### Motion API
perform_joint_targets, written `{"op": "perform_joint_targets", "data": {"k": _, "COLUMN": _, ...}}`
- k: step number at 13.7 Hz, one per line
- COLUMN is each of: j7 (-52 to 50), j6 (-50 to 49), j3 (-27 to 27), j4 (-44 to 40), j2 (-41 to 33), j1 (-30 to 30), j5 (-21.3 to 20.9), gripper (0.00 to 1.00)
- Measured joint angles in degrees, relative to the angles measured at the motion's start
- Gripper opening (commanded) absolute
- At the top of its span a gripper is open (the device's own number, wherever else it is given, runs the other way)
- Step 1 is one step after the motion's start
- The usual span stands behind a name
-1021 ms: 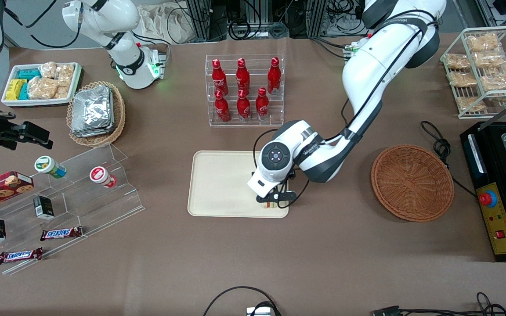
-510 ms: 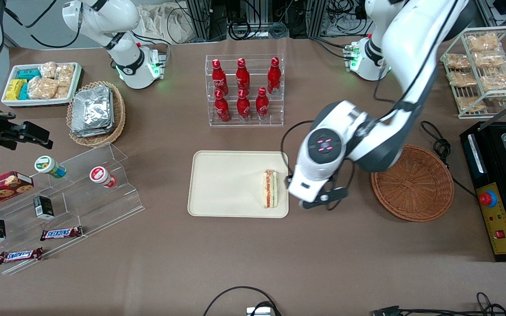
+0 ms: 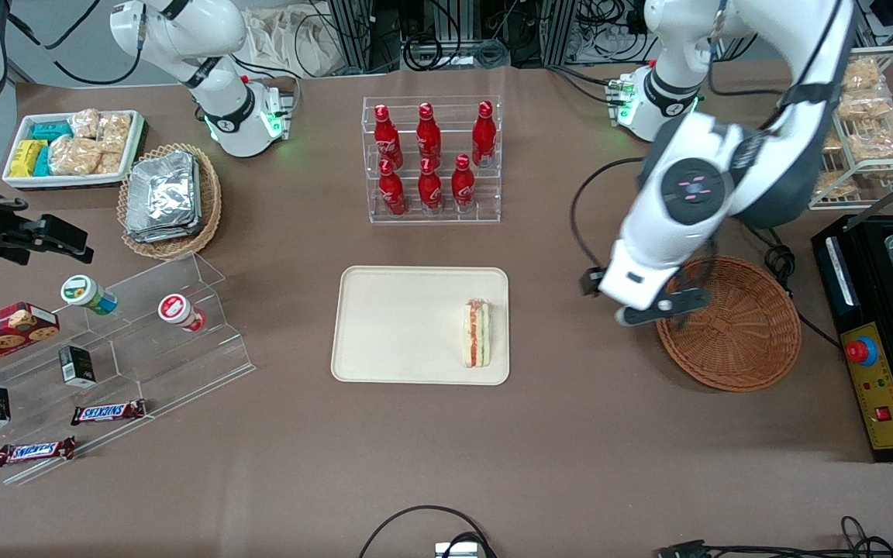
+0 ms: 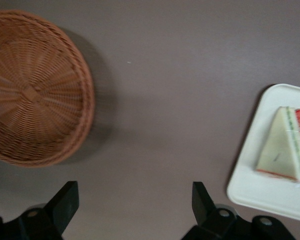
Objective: Place sandwich from basket to tray
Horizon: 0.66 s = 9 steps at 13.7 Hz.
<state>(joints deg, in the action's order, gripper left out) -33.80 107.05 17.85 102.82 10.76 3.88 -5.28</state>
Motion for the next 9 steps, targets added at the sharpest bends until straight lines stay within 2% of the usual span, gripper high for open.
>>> {"op": "perform_joint_targets", "data": {"k": 3, "j7": 15.96, "j6": -4.14, "j3": -9.35, "j4": -0.11, "j2": -3.64, "j1": -0.3, "j5": 3.24, "gripper": 1.0}}
{"op": "perform_joint_targets", "data": {"k": 6, "j7": 29.31, "j6": -9.09, "j3": -17.09, "j4": -3.61, "j2": -4.69, "j1": -0.87, "j5": 5.83, "gripper": 1.0}}
{"op": "perform_joint_targets", "data": {"k": 9, "j7": 33.87, "j6": -11.44, "j3": -19.71, "j4": -7.35, "j2": -4.13, "j1": -1.19, "j5": 5.9, "gripper": 1.0}}
